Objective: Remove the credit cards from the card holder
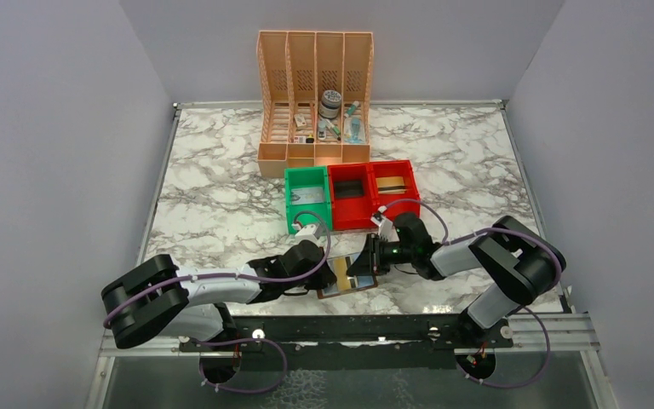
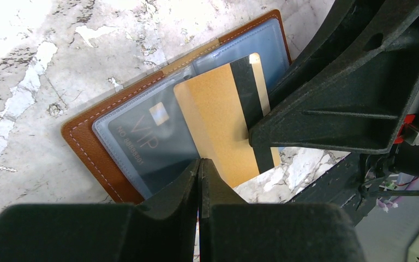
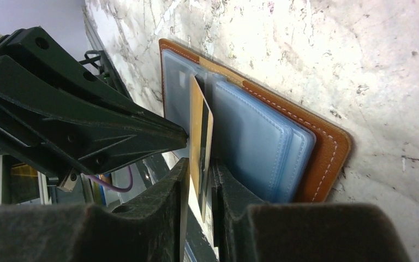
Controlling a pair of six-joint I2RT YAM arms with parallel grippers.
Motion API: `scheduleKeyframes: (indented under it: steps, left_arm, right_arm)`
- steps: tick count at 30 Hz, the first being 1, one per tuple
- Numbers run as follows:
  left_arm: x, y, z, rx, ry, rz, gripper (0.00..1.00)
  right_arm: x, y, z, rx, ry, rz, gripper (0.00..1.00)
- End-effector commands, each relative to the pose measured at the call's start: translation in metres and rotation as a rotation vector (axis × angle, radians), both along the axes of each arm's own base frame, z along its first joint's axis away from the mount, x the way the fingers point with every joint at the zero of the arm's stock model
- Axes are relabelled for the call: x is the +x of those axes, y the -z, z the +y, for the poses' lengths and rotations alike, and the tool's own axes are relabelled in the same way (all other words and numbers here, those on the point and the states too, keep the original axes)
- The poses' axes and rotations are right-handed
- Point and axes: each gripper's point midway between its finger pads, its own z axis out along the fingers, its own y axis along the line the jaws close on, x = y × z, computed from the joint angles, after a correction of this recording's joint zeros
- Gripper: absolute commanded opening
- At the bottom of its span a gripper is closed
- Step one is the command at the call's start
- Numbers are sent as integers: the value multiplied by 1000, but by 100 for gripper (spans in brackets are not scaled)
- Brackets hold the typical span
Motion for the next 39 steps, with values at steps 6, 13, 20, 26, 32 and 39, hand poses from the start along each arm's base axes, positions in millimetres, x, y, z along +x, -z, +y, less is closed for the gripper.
scheduleKeyframes:
  steps: [6, 13, 20, 26, 32, 39]
  left_arm:
    - [-12, 21, 19, 102, 30, 31, 6]
    - [-11, 21, 21, 105, 20, 26, 6]
    - [-10, 19, 24, 114, 14, 22, 6]
    - [-9, 19, 29, 125, -1, 13, 7]
    - [-9, 19, 33, 138, -9, 10, 9]
    - [-8, 13, 31, 127, -8, -1, 13]
  right_arm:
    - [4, -6, 5, 24, -13, -27, 24]
    - [5, -4, 2, 2, -10, -39, 10]
    - [8, -6, 0, -13, 2, -57, 1]
    - [14, -11, -5, -48, 32, -101, 1]
    - [10, -48, -4, 72, 42, -115, 1]
    - [27, -44, -21, -80, 114, -193, 1]
